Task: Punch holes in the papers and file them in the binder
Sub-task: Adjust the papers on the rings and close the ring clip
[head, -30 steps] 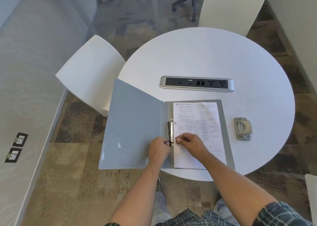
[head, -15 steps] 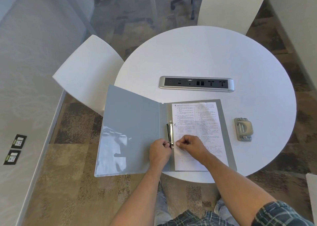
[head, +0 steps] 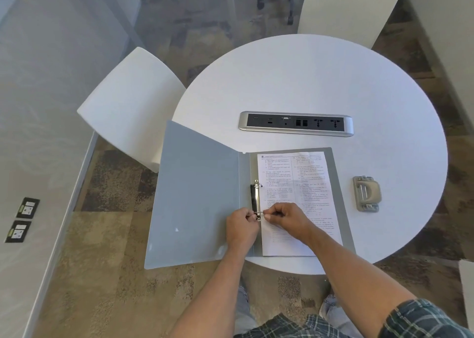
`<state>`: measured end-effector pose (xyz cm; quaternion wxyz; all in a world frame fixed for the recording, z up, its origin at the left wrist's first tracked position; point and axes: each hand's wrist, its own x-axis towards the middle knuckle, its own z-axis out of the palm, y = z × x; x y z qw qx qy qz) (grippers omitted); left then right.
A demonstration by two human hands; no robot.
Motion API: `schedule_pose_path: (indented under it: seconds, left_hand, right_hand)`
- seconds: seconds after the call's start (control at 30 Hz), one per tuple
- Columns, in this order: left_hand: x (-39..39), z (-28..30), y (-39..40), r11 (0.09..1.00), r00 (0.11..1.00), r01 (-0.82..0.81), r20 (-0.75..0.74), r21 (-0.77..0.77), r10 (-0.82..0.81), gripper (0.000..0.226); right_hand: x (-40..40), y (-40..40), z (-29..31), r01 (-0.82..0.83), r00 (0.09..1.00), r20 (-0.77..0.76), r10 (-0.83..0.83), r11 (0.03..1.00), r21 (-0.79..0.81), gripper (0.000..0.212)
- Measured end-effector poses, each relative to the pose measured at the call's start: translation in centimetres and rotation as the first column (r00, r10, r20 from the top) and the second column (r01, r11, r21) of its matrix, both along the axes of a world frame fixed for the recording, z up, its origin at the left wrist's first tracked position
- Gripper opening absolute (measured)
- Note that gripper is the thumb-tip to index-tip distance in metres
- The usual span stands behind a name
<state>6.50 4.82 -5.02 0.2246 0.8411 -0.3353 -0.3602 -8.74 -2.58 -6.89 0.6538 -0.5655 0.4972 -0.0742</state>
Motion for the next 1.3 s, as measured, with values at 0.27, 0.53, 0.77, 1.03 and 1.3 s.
schedule_pose_path:
  seconds: [0.27,0.53,0.77,1.03,1.3]
  left_hand:
    - [0.2,1.4,-0.9,0.982,0.974,0.188,0.128,0.008,-0.188,0.032]
    - [-0.6,1.6,-1.4,0.850,0.829,0.509,0.190,0.135,-0.527,0.070]
    - [-1.8,1.6,-1.6,0.750,0.727,0.583,0.209,0.313,-0.653,0.082]
    - [-1.9,1.9,-2.1,0.724,0.688,0.606,0.240,0.329,-0.685,0.083]
    - [-1.9,1.8,-2.1,0.728,0.688,0.608,0.248,0.316,-0.682,0.082]
  right_hand:
    - [-3.3,-0.2,1.6,0.284,0.831,-0.321,-0.454,0.843,-0.456,0.046]
    - [-5.9,-0.6,2.7,0.199,0.523,-0.724,-0.450,0.890,-0.410,0.090]
    - [-5.0,-0.2,3.4,0.185,0.503,-0.753,-0.424,0.904,-0.386,0.080]
    - [-5.6,-1.8,3.0,0.369,0.517,-0.703,-0.489,0.868,-0.332,0.076]
    - [-6.5,-3.2,2.6,0.394,0.538,-0.717,-0.443,0.884,-0.251,0.073]
